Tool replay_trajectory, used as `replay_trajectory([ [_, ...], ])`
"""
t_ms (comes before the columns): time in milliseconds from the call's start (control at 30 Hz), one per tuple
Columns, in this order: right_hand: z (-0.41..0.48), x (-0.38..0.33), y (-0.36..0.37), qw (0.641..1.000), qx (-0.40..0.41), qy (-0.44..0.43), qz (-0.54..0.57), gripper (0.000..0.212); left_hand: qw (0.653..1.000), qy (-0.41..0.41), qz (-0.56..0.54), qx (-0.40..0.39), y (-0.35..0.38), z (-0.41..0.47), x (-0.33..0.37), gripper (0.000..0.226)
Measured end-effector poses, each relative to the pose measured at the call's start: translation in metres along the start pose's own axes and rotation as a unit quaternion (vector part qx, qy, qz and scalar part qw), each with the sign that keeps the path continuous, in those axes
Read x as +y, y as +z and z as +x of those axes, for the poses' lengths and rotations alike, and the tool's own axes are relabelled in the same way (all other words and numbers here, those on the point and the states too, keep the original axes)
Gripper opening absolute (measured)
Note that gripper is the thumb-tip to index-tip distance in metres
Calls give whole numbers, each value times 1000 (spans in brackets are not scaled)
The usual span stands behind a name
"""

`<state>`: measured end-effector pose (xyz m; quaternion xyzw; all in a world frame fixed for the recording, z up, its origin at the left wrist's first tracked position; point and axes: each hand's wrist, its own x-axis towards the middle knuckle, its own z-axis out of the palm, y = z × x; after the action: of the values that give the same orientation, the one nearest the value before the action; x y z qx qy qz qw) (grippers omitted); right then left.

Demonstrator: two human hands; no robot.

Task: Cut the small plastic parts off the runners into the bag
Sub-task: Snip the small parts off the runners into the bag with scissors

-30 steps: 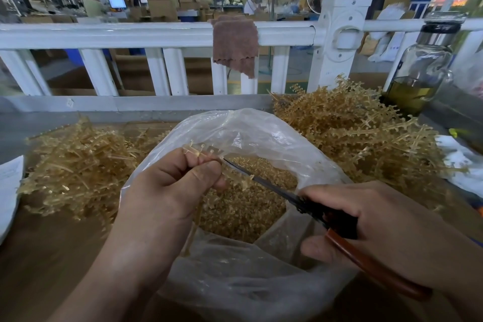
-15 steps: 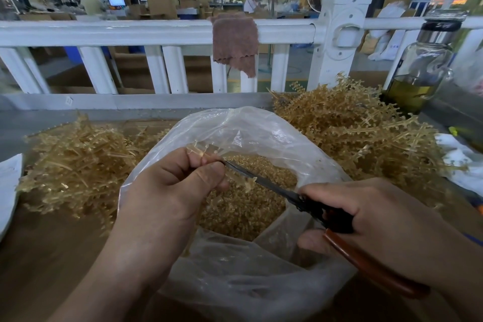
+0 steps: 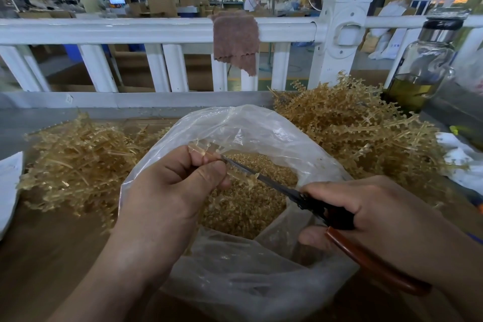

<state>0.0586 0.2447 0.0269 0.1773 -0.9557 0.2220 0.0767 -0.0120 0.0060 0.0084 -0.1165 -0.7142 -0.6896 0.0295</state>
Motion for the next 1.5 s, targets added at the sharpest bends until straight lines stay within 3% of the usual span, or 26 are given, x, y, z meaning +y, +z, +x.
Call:
replay_trajectory([
  [500,0,-2,-2,1000,2,15,-19,37,999,-10,45,1,-1,1,0,12],
  [700,0,3,0,1000,-11,28,-1,55,997,5,70,-10,-2,1,-3,16],
  [1367,0,2,3,1000,10,19,-14,58,996,60,45,-49,-3,6,-11,18],
  [1500,1,3,4,1000,17,6,-18,51,996,70,45,-45,-2,6,-10,29],
])
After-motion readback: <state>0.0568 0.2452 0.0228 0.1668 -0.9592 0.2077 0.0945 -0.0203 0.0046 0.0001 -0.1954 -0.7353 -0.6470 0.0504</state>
